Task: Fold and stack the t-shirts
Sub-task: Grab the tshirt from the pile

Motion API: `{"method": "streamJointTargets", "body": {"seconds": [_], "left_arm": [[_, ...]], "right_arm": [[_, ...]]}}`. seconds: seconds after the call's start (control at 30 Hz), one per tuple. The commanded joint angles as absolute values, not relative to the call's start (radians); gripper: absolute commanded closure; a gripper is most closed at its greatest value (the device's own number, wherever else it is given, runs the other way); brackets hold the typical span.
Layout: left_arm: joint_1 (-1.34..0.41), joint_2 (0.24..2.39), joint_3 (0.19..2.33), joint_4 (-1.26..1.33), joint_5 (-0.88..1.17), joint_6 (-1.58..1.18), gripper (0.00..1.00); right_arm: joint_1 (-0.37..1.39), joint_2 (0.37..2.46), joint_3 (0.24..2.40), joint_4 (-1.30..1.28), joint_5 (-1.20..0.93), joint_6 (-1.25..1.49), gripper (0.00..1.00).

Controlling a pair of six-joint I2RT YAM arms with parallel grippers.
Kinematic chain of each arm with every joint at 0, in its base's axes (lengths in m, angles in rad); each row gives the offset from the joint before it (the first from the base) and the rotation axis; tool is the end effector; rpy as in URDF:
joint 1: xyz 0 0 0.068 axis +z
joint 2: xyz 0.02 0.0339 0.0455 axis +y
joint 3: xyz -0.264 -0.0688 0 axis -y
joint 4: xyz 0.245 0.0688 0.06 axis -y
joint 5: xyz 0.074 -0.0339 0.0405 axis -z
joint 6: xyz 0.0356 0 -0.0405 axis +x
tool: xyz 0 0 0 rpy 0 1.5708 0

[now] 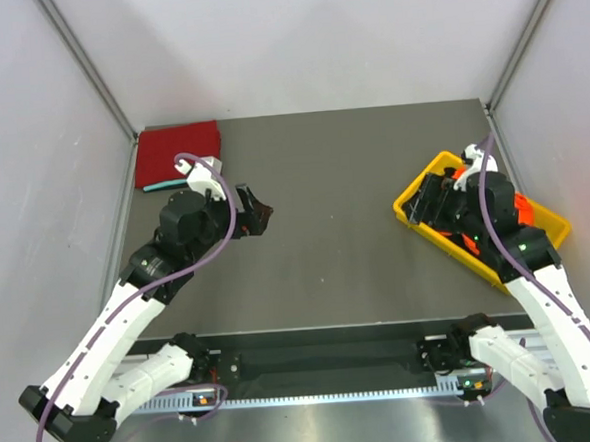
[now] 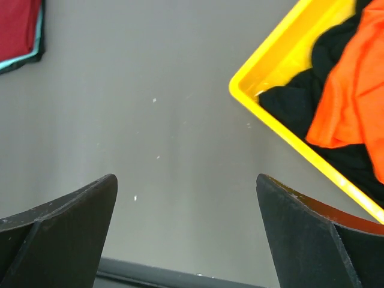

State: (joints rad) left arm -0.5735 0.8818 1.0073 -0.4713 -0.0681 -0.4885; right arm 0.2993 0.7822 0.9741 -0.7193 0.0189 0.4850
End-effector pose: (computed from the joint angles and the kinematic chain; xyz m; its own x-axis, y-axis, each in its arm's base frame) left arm 0.1616 -0.1015 0.3704 -0.4802 -0.2472 -0.8416 0.2969 0.8570 -0.4212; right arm 0.1497 0.0455 0.3500 -0.5556 0.3164 -0.7689 -0.0228 0.9186 0.3944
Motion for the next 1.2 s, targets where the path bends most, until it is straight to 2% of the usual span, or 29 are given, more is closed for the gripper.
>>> {"method": "streamJointTargets", "body": {"seconds": [0.0, 0.1, 0.27, 0.53, 0.67, 0.93, 1.17], "left_arm": [[-0.571, 0.884, 0.993, -0.416, -0.075, -0.479, 0.05], [-0.572, 0.885, 0.974, -0.413, -0.069, -0.447, 0.06], [-0.574, 0.907, 0.930, -0.426, -0.057, -0.402, 0.08], [-0.574, 0.930, 0.882, -0.405, -0.005, -0.379, 0.08], [-0.572, 0.937, 0.887, -0.423, -0.012, -0.354, 0.08], [-0.574, 0.950, 0.884, -0.420, -0.025, -0.376, 0.09], [-0.572, 0.928, 0.838, -0.387, -0.035, -0.405, 0.09]], "right_arm": [[0.304, 0.796, 0.965, -0.680, 0.116, 0.515, 0.00], [0.307, 0.846, 0.957, -0.690, 0.202, 0.544, 0.00], [0.256, 0.948, 0.939, -0.739, 0.472, 0.685, 0.00], [-0.062, 1.170, 0.960, -0.646, 0.509, 0.706, 0.00], [-0.152, 1.267, 0.963, -0.589, 0.462, 0.664, 0.13], [-0.259, 1.377, 0.942, -0.464, 0.306, 0.638, 0.22], [-0.294, 1.428, 0.894, -0.403, 0.236, 0.612, 0.50]]}}
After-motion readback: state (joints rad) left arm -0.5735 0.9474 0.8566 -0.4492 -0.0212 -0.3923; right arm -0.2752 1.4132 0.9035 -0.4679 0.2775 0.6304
